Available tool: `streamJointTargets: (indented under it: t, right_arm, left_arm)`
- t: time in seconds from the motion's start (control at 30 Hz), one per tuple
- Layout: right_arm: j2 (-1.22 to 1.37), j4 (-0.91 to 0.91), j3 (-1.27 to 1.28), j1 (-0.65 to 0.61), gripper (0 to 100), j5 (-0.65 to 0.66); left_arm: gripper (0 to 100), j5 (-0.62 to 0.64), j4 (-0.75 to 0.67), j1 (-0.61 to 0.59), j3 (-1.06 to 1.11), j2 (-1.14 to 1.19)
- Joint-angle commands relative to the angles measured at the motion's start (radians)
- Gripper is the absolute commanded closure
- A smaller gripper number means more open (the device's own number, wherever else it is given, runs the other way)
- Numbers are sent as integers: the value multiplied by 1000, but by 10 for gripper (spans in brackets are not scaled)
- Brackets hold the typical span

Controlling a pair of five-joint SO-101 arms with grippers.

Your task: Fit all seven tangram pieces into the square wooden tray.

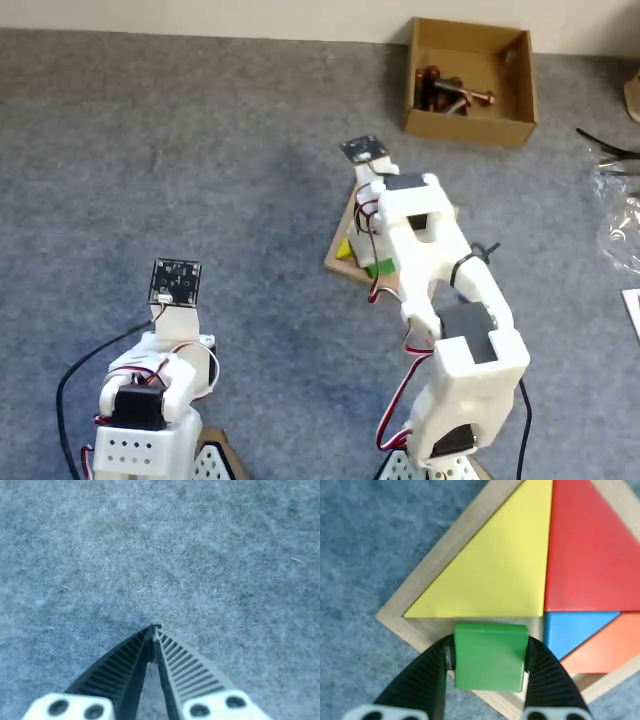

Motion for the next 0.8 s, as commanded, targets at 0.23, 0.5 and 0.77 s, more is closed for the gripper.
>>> streamJointTargets:
  t: [0.23, 0.5, 0.77]
  right_arm:
    - [-2, -7, -91, 33, 906, -3]
    - [-2, -5, -91, 35, 863, -3]
    - [-4, -5, -93, 36, 843, -3]
  left_arm:
    - [995, 8, -2, 16, 19, -7]
    - [995, 8, -2, 16, 19, -7]
    - [995, 8, -2, 16, 19, -7]
